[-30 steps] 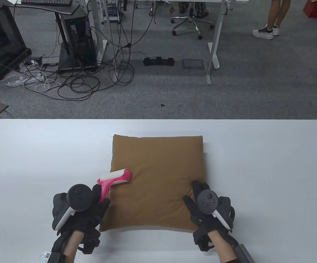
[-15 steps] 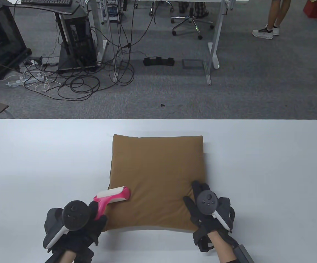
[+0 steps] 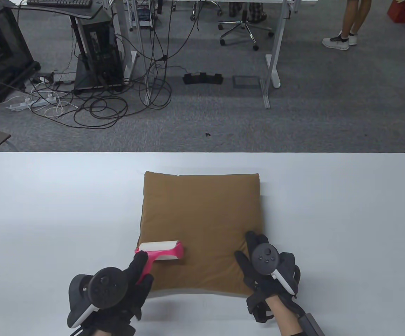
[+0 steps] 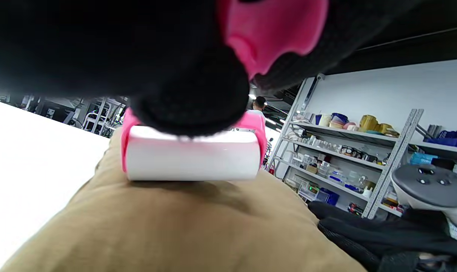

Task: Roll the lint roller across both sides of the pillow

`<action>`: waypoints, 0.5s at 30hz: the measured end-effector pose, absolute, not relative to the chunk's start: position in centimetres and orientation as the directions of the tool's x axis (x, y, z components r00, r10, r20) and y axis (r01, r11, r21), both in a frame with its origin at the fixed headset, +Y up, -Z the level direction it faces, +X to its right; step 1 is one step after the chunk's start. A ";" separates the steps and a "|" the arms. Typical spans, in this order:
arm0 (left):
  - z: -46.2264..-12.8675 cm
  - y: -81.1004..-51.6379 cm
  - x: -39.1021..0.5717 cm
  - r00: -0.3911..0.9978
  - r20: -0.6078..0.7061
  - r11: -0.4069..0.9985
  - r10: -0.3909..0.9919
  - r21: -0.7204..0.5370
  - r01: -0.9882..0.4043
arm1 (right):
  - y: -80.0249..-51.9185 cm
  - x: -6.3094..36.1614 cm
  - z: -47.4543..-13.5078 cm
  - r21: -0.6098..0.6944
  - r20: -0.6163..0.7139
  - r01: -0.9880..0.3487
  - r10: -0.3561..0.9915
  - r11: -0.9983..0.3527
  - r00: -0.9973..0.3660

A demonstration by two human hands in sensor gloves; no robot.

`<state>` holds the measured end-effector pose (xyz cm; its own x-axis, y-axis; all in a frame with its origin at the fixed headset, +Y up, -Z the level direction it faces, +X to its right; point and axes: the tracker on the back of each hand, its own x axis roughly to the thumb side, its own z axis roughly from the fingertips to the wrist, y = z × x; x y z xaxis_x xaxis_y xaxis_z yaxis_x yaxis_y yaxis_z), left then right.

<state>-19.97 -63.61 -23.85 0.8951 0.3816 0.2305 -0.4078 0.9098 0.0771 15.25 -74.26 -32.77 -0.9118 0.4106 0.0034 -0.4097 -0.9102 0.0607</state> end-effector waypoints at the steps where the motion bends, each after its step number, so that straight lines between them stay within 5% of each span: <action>1: -23.9 -63.8 -19.4 0.901 0.236 0.917 0.363 0.078 -0.390 | -74.3 15.3 -32.8 0.061 0.003 -0.410 0.411 -0.910 -0.912; 15: -30.5 -64.8 -15.3 0.962 0.183 0.972 0.204 0.082 -0.222 | -74.2 15.2 -32.8 0.059 0.010 -0.405 0.406 -0.913 -0.914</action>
<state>-15.34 -64.78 -30.46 0.9617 0.2044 0.1826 -0.2221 0.9716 0.0820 15.21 -74.16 -32.82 -0.9138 0.4060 0.0096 -0.4048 -0.9125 0.0587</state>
